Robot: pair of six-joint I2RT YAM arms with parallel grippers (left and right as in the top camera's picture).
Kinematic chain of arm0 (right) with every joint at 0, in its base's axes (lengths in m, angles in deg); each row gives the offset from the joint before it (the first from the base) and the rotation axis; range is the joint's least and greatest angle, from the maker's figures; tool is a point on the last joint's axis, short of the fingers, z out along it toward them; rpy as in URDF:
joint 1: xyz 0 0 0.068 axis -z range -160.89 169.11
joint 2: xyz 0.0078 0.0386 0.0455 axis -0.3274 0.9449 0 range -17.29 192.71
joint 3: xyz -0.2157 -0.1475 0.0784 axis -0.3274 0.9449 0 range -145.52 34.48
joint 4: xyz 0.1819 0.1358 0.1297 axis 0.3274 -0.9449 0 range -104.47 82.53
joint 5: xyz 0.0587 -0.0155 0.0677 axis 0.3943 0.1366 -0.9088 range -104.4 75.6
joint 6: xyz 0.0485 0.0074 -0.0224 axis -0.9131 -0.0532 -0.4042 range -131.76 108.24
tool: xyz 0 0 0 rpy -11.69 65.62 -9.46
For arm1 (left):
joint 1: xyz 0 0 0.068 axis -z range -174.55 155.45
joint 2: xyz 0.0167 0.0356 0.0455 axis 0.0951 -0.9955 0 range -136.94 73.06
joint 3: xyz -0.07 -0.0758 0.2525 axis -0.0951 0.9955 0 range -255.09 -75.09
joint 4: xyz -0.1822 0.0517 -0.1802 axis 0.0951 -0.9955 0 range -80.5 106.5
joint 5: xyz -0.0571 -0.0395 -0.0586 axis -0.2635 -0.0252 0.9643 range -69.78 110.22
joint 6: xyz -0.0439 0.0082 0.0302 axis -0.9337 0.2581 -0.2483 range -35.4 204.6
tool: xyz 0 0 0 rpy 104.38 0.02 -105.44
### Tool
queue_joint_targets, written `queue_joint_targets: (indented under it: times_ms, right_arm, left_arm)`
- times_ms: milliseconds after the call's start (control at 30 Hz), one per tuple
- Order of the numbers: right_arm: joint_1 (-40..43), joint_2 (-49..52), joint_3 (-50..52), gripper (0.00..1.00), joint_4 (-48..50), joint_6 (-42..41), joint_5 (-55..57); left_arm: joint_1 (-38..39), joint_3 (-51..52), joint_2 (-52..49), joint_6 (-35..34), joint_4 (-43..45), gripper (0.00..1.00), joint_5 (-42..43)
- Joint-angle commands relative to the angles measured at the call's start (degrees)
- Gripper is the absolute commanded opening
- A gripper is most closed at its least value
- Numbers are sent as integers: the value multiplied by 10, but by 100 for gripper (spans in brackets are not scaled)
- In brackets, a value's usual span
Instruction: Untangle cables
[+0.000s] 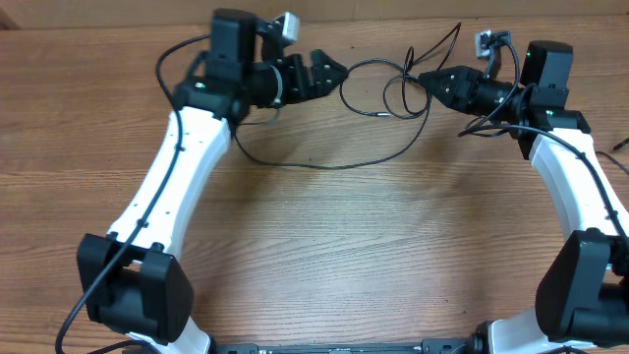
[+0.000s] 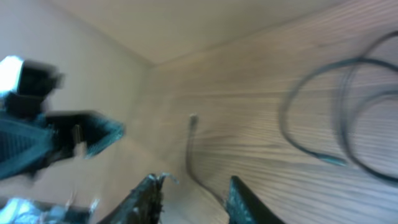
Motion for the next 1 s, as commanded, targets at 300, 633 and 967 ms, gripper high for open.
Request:
queue_joint_targets:
  times_ms: [300,633,967]
  right_arm:
    - [101,-12,-3,62,-103,-82,185]
    - [162,-12,-3,65,-190,-79,193]
    - [159,-12,-3,66,-209,-77,194]
  left_arm:
    - [171,-3,-105,17,149,84,-317]
    - [192,-3,-292,19,429,84,-329]
    - [202,-3,-396,11,610,70,-328]
